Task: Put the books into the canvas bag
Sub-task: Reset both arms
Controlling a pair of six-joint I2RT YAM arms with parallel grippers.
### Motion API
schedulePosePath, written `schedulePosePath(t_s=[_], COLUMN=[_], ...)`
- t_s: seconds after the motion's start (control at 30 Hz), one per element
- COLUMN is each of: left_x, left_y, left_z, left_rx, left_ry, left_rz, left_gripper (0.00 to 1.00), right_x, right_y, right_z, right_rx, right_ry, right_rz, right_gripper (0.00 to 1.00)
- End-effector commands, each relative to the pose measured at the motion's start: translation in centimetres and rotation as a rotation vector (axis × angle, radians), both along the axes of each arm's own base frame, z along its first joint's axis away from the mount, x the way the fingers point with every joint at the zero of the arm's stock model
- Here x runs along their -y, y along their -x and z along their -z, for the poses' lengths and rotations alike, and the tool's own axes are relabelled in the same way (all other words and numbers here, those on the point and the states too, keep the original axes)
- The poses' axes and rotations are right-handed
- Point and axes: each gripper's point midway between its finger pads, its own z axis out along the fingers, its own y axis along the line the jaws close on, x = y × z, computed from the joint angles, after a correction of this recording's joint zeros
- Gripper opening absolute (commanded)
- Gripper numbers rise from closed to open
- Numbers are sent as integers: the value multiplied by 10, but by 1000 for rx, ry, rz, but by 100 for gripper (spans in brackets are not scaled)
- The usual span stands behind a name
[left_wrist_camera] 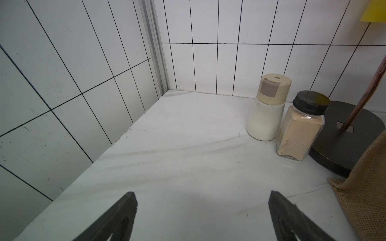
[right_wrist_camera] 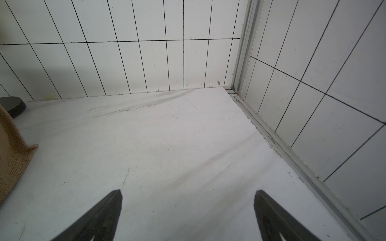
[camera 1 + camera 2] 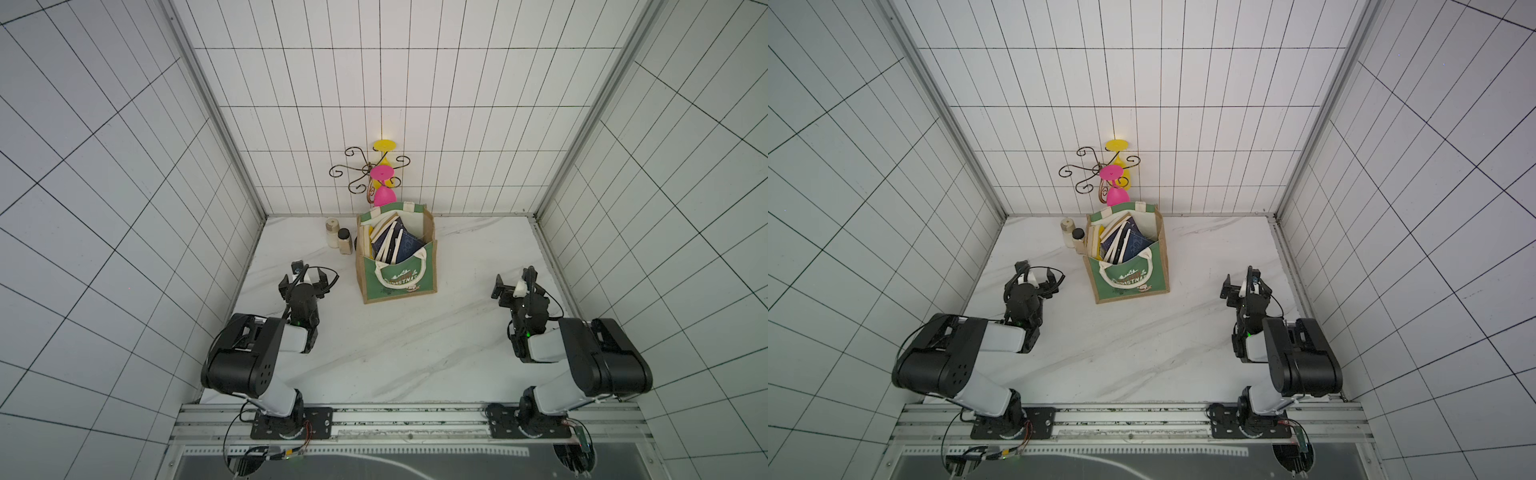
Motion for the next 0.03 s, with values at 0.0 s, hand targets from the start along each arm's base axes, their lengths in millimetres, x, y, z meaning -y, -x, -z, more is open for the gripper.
schedulePosePath(t_s=[0.0], left_x=[0], left_y=[-4], left_z=[-8], left_rx=[19], left_ry=[-7], left_rz=[-3], left_gripper=[97], right_x=[3], right_y=[-7], right_z=[-13], right_rx=[44], right_ry=[-2], right_rz=[5], right_gripper=[99])
